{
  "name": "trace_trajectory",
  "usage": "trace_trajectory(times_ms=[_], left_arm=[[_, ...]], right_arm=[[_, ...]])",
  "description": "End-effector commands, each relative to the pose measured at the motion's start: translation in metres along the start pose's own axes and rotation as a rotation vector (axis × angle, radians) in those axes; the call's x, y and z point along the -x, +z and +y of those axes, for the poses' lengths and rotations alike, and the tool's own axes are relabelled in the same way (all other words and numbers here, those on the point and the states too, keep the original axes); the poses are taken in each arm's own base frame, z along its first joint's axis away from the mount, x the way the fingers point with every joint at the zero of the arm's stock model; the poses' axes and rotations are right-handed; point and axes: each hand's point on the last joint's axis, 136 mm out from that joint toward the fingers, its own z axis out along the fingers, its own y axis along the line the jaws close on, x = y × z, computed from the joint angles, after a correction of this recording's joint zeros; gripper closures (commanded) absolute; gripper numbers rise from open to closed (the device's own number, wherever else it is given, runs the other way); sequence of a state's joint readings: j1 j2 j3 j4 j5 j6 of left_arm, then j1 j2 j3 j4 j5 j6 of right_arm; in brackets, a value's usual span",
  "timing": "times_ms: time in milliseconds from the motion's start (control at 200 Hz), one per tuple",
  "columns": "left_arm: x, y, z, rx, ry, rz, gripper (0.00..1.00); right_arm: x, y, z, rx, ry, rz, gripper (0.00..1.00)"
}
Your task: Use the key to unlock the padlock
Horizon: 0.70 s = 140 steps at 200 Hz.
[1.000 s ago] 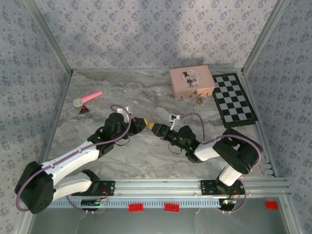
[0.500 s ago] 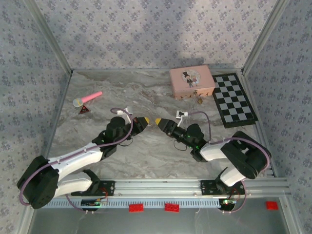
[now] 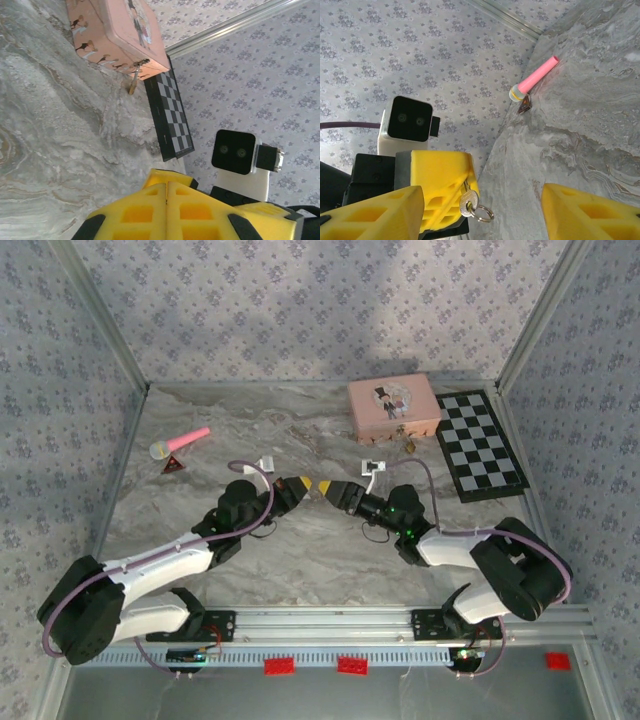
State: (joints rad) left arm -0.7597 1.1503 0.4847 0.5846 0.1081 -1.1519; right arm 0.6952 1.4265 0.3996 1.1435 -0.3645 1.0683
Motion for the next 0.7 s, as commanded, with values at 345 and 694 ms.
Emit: trace_trajectory(times_ms=[345, 694], left_arm=[[0.000, 0.012, -0.036, -0.142, -0.044, 0.007, 1.00], [-0.006, 0.015, -0.032, -0.141, -0.074, 0.024, 1.00]], right_arm=[[0.004, 0.008, 0.024, 0.097, -0.026, 0.007, 0.37], [0.000, 0.013, 0.015, 0.098, 0.026, 0.016, 0.48]])
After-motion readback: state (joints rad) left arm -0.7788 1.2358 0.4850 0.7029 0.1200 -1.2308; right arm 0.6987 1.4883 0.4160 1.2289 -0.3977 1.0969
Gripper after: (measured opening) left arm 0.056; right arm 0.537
